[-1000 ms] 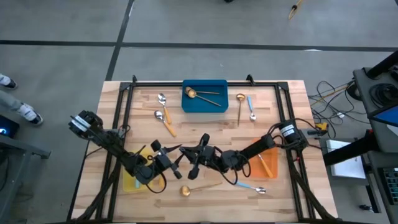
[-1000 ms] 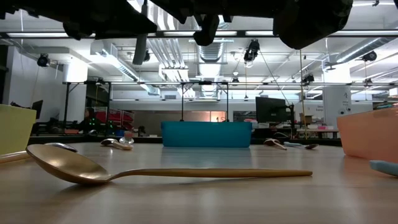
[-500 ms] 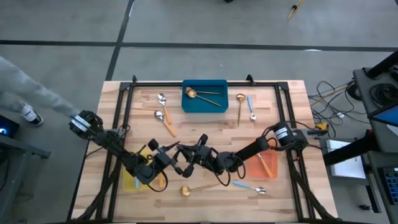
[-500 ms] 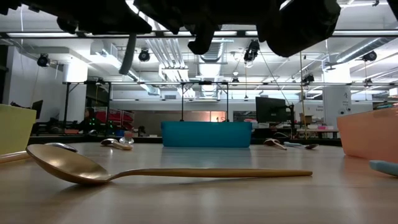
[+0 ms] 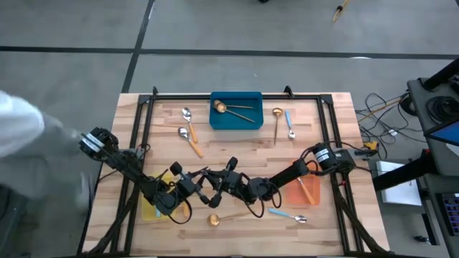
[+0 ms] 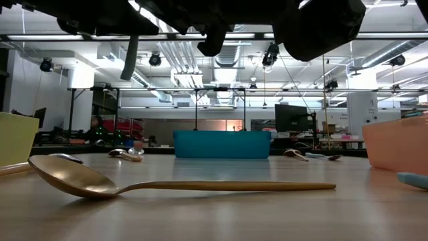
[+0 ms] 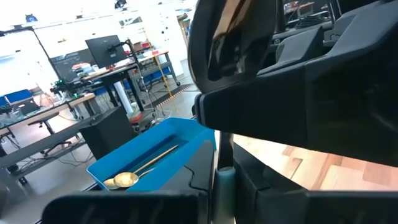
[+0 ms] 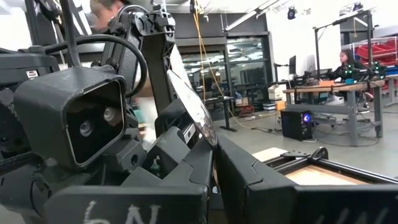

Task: Sort silverware by color (type)
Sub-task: Put the blue spoon into the yellow bin

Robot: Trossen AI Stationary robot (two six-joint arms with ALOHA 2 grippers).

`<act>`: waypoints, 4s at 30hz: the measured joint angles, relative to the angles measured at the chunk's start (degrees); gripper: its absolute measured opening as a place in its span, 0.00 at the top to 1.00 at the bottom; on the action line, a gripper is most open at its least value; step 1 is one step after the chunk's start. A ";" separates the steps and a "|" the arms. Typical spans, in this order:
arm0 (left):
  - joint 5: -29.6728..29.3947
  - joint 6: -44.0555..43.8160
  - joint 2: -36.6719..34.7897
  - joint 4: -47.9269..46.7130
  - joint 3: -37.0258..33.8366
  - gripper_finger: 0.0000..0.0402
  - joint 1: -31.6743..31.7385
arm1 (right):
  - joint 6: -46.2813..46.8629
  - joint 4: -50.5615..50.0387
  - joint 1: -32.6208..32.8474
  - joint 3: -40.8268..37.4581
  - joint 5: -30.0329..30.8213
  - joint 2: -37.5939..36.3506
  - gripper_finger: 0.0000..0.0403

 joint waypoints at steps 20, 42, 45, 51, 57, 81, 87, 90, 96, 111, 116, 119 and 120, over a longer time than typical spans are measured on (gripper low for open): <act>-0.40 0.68 -5.35 0.39 0.00 0.98 -6.00 | 3.81 -34.33 0.36 0.40 -1.68 -12.52 0.67; 7.31 -47.79 -22.91 -11.15 -7.39 0.98 -30.56 | 1.60 -65.81 -2.75 -0.01 -4.08 -28.81 0.65; 7.36 -62.06 -22.89 -12.12 -9.05 0.97 -32.56 | 1.85 -66.02 -3.17 -0.11 -4.04 -28.70 0.65; 7.39 -76.98 -23.35 -12.58 -14.29 0.97 -33.06 | 1.86 -66.21 -3.44 -0.11 -4.11 -28.65 0.65; 7.34 -81.88 -26.28 -12.57 -19.04 0.98 -32.47 | 1.13 -66.20 -3.65 -0.11 -4.09 -28.63 0.65; 13.80 -56.18 -37.73 -37.41 -3.16 0.98 -24.82 | 1.10 -66.22 -5.65 -0.11 -4.09 -28.59 0.65; 22.81 -65.71 -31.84 -74.04 14.45 0.98 -16.69 | 1.13 -66.48 -5.68 -0.11 -4.09 -28.59 0.65; 30.44 -80.27 -26.70 -98.12 22.83 0.98 -11.88 | 1.17 -67.96 -5.68 -0.12 -4.10 -28.59 0.65; 44.56 -105.51 -17.62 -126.90 32.84 0.96 -11.37 | 2.24 -70.84 -5.68 -0.09 -4.07 -28.57 0.65; 60.43 -135.04 -16.11 -117.39 23.24 0.97 -16.14 | -0.93 -71.31 -5.68 0.04 -4.04 -28.70 0.65; 61.16 -134.92 -16.42 -116.93 19.87 0.96 -15.70 | -1.43 -72.89 -5.68 0.44 -4.02 -28.76 0.65; 62.45 -135.07 -16.45 -116.78 18.26 0.97 -15.78 | -1.43 -72.95 -5.79 0.44 -4.02 -28.76 0.65; 62.95 -135.07 -16.39 -116.90 17.72 0.97 -15.79 | -1.43 -72.93 -5.79 0.44 -4.02 -28.76 0.65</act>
